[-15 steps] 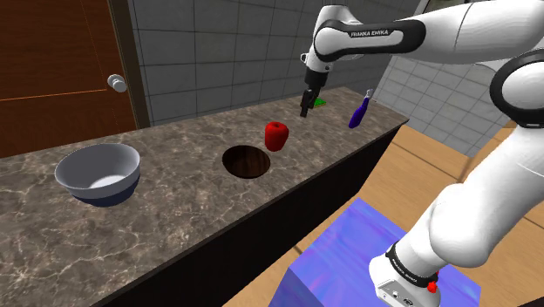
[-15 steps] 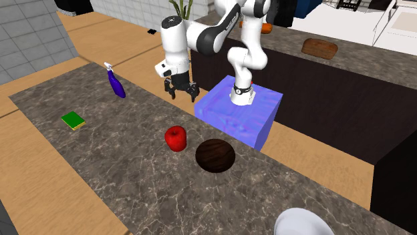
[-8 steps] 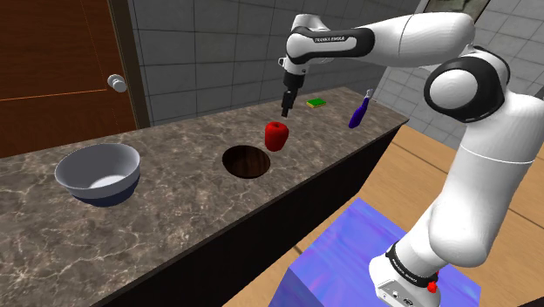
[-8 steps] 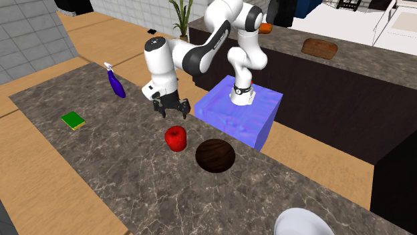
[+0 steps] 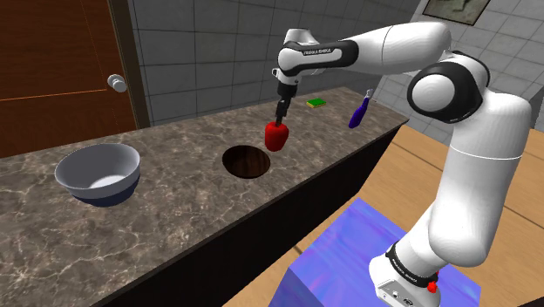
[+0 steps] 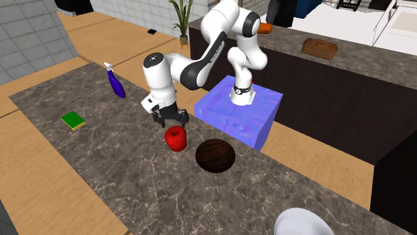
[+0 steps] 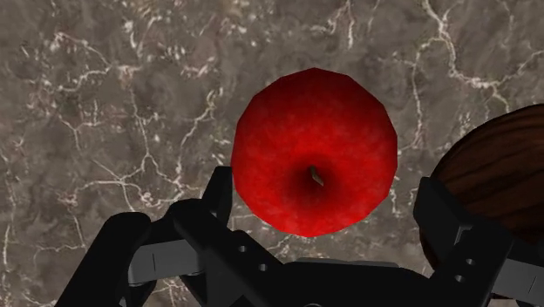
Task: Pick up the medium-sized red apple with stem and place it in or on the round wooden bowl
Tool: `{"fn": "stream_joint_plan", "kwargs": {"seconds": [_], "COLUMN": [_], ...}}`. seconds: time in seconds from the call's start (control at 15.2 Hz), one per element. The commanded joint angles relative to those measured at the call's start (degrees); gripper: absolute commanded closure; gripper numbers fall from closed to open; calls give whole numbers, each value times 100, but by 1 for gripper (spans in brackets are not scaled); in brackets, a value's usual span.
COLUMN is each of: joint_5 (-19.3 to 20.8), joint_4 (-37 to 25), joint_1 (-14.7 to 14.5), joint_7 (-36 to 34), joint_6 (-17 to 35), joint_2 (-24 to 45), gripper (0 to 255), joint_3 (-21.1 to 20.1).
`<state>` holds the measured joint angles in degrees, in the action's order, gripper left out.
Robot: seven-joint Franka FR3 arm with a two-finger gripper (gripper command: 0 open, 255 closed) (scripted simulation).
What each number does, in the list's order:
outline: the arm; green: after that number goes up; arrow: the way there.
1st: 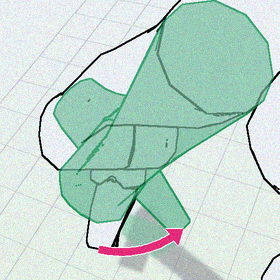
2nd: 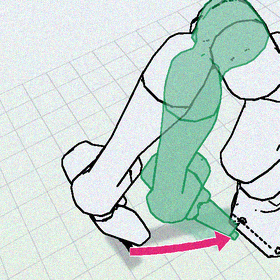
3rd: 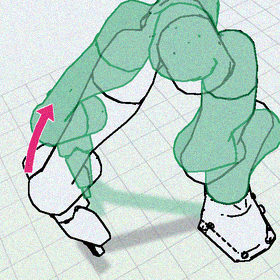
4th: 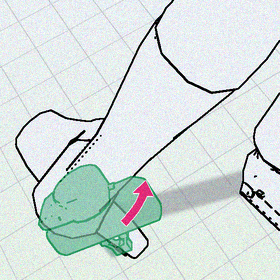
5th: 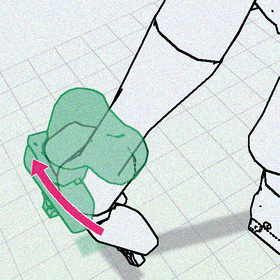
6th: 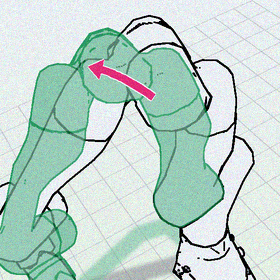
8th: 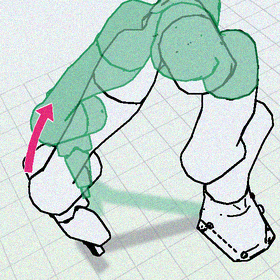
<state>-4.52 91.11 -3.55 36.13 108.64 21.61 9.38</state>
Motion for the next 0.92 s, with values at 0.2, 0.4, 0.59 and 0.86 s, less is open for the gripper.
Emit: {"fn": "stream_joint_plan", "kwargs": {"seconds": [0.2,0.4,0.59,0.86], "joint_5": [-8,-8,-8,-8], "joint_4": [60,60,59,59], "joint_1": [-6,-6,-7,-7], "joint_7": [-4,-4,-4,-4], "joint_6": [105,105,103,103], "joint_2": [42,42,42,42], "gripper": [0,0,255,255], "joint_3": [-7,-7,-7,-7]}}
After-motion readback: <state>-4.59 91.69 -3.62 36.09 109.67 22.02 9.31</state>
